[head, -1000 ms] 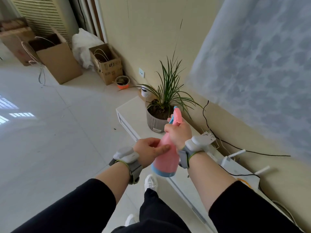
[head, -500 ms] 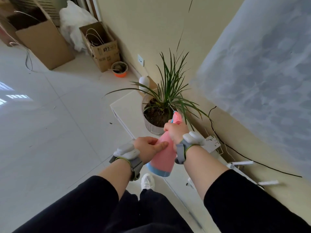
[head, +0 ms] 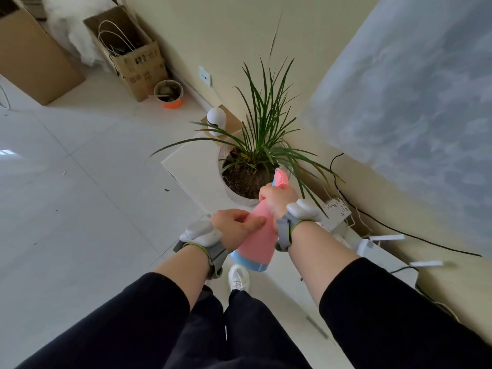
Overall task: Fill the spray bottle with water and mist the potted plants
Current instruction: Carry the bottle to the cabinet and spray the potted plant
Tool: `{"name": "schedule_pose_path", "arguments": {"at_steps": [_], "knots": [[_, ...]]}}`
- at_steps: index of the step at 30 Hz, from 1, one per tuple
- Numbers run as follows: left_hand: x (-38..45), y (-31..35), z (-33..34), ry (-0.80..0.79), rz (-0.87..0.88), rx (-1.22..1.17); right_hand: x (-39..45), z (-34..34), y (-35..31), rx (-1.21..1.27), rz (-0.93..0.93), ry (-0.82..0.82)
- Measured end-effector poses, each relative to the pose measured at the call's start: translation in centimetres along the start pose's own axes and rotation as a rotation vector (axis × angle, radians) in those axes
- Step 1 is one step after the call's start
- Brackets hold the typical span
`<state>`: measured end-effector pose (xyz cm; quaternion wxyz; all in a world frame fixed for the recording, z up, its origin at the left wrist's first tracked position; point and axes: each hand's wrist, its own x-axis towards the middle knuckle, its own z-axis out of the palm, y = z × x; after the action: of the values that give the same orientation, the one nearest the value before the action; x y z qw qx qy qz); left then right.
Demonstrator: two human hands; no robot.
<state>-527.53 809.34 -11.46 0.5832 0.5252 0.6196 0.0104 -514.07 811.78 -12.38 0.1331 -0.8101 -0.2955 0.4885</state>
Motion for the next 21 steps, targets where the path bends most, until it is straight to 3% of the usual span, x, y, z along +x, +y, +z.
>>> {"name": "schedule_pose_path", "arguments": {"at_steps": [13, 21], "knots": [[1.1, -0.3, -2.7, -0.064, 0.007, 0.009, 0.9, 1.4, -2.1, -0.048, -0.02, 0.098], [1.5, 0.1, -3.6, -0.066, 0.01, -0.047, 1.1, 1.2, -3.3, -0.085, -0.024, 0.035]]}}
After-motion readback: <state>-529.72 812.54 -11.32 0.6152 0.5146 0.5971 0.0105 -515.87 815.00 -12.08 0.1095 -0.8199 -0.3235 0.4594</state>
